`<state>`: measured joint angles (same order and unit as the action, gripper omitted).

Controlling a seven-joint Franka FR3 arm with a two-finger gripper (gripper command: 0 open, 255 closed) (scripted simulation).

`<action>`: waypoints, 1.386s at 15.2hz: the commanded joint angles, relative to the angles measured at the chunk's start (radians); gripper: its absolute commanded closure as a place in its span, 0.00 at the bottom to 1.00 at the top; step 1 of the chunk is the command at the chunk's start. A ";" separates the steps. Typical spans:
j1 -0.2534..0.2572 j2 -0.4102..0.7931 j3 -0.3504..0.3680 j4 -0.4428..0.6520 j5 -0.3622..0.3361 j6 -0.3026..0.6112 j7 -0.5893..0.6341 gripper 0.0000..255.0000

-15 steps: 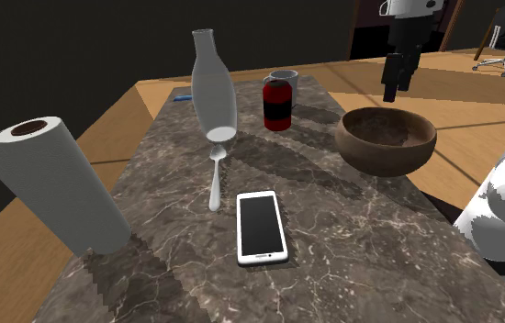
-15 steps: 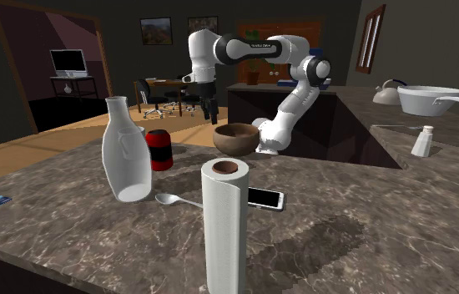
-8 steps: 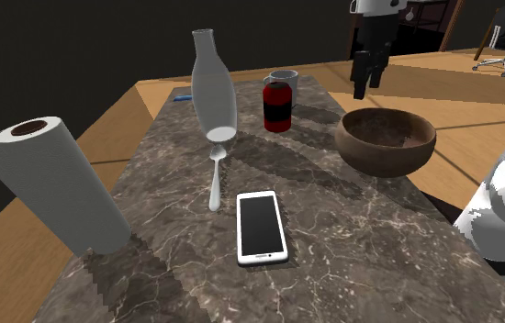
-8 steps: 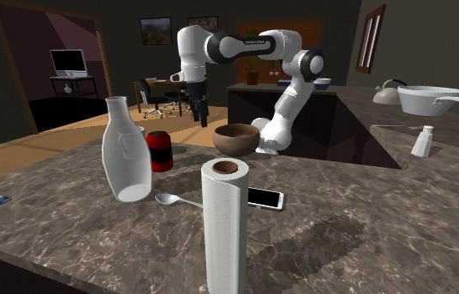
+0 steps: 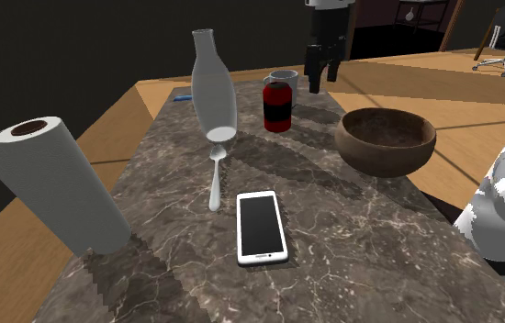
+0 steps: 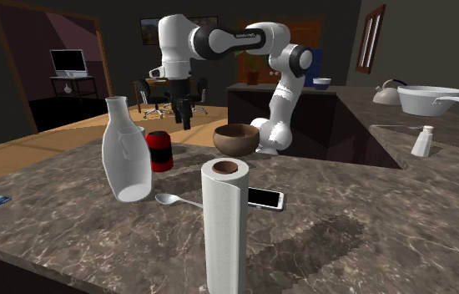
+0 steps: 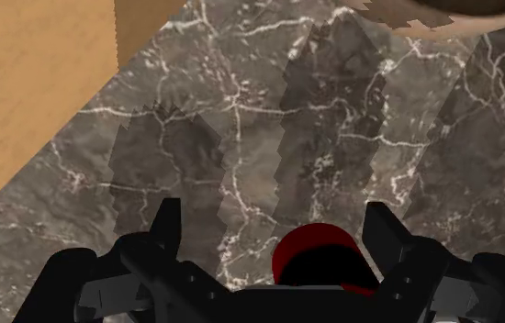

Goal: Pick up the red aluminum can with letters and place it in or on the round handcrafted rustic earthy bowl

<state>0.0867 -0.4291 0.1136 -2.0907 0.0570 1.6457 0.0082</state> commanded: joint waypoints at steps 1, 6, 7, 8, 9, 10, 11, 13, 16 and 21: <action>0.009 0.057 0.022 0.060 -0.002 0.009 0.017 0.00; 0.031 0.213 0.078 0.236 -0.024 0.018 0.067 0.00; 0.032 0.224 0.081 0.250 -0.026 0.018 0.071 0.00; 0.033 0.222 0.081 0.234 -0.026 0.031 0.070 0.00; 0.033 0.220 0.081 0.219 -0.026 0.045 0.070 0.00; 0.033 0.219 0.081 0.204 -0.025 0.059 0.070 0.00; 0.033 0.218 0.082 0.189 -0.025 0.072 0.070 0.00; 0.034 0.216 0.082 0.161 -0.024 0.099 0.069 0.00; 0.034 0.215 0.082 0.139 -0.024 0.120 0.069 0.00; 0.034 0.215 0.082 0.139 -0.024 0.120 0.069 0.00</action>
<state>0.1206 -0.2139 0.1959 -1.9518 0.0329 1.7659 0.0773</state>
